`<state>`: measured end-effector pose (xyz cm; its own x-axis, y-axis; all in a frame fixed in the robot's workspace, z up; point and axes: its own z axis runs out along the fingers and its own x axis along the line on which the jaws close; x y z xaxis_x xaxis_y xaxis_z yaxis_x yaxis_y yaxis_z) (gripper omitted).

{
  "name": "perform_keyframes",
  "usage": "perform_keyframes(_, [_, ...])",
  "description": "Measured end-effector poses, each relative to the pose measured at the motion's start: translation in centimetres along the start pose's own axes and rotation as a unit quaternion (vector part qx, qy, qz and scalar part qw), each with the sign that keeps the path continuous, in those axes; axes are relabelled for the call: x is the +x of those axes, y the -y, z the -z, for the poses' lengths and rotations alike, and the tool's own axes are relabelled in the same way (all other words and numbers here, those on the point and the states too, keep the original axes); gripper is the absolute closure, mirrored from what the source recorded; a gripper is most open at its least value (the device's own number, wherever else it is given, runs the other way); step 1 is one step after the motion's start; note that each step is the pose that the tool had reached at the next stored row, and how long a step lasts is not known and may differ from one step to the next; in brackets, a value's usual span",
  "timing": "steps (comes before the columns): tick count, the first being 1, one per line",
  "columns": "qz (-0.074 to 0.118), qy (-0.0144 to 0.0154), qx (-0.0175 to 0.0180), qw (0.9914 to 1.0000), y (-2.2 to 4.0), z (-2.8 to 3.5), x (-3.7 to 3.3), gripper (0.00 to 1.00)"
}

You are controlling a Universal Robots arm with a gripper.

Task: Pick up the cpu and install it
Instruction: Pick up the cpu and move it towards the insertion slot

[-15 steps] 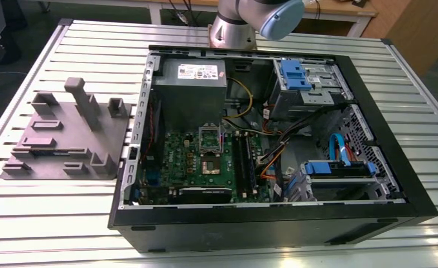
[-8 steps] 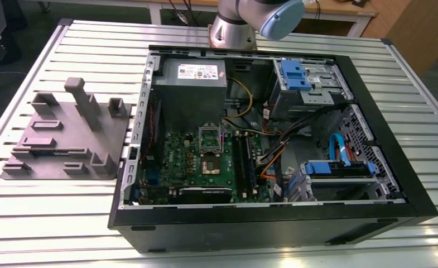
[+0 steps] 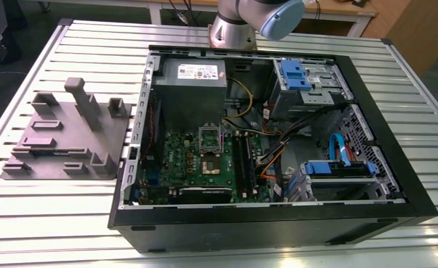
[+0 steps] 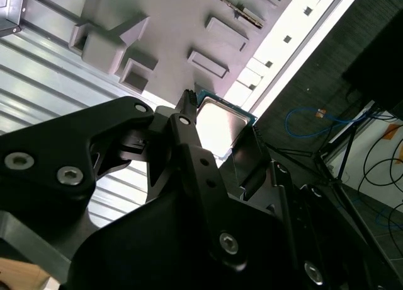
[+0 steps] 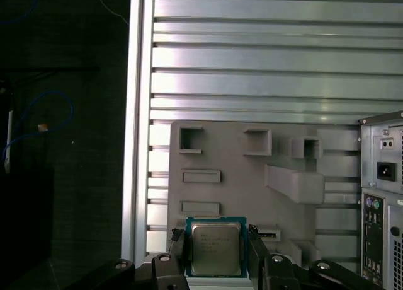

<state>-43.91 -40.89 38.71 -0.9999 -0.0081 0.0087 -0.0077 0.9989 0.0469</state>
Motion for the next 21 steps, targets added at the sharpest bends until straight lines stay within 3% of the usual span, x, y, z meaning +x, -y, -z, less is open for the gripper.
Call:
perform_keyframes(3, [0.000,0.0000,0.0000,1.00000,0.00,0.00,-0.37,0.53])
perform_keyframes(7, [0.000,0.0000,0.0000,1.00000,0.00,0.01,-0.38,0.53])
perform_keyframes(9, [0.000,0.0000,0.0000,1.00000,0.02,0.02,-1.91,0.53])
perform_keyframes(21, [0.000,0.0000,0.0000,1.00000,0.02,0.02,-2.33,0.53])
